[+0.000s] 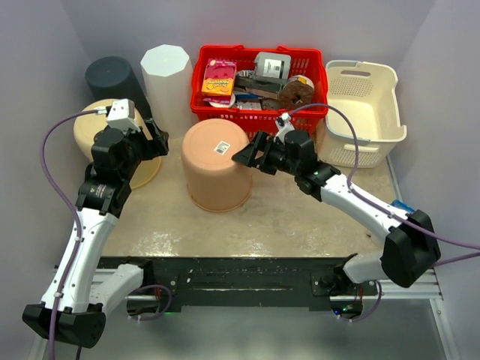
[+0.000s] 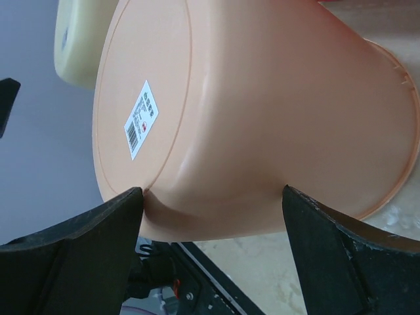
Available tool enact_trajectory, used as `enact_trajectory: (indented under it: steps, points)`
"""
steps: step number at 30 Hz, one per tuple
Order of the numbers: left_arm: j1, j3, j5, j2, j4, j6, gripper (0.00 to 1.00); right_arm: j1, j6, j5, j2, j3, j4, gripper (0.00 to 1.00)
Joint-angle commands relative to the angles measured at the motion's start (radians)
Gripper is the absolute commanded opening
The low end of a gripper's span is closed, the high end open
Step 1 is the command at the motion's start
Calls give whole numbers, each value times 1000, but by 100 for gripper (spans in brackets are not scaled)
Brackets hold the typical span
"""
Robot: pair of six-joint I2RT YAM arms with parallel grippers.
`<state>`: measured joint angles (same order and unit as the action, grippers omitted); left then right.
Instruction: Turn the large container upside down
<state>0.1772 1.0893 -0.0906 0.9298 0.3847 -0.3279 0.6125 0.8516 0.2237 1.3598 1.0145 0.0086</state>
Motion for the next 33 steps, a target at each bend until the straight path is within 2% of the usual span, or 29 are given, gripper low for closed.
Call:
enact_trajectory:
  steps: [1, 8, 12, 20, 33]
  points:
    - [2, 44, 60, -16, -1, 32, 80, 27, 112, 5, 74, 30, 169, 88]
    - [2, 52, 69, -29, 11, 46, 81, 96, 139, 11, 234, 143, 231, 87]
    - [2, 54, 86, -29, 14, 49, 82, 119, 188, -7, 280, 147, 376, 87]
    - [2, -3, 180, -25, 8, 35, 83, 132, 208, -66, 416, 245, 455, 86]
    - [2, -135, 307, 3, -61, 18, 82, 128, 144, -23, 613, 518, 361, 86]
